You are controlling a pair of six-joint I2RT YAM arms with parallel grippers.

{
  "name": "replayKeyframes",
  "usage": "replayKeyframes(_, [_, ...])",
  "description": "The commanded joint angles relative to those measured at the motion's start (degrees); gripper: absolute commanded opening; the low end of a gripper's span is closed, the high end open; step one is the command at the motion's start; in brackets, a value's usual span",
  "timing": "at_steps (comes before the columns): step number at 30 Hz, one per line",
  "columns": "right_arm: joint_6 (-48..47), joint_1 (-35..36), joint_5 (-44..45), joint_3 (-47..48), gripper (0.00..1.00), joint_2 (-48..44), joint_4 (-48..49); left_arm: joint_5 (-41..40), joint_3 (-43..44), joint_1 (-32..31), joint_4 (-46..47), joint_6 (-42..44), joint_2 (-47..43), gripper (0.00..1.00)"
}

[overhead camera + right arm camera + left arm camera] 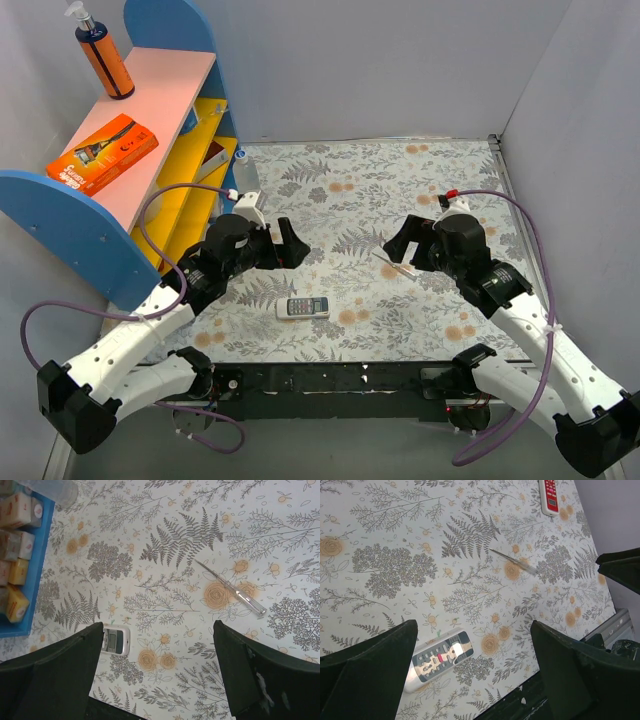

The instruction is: Unload the batteries from the remote control

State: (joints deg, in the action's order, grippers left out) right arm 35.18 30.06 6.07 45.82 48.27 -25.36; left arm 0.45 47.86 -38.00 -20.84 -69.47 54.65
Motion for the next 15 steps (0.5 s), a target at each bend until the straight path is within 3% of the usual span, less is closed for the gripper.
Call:
replayKeyframes(1, [0.16, 0.08, 2.98, -0.21, 0.97, -1.51, 2.51, -0.54, 3.12, -0.15, -1.75, -0.40, -1.83, 0.98])
replayKeyframes(7, [-1.25, 0.08, 13.95, 4.97, 0.96, 1.73, 0.76, 1.20, 6.10, -0.15, -3.94, -2.07, -2.54, 0.98])
replayKeyframes(15, [-21.00, -1.58, 28.99, 9.01, 0.96, 10.08, 9.53, 4.64, 8.22, -0.15, -4.39, -5.14, -2.62, 0.98])
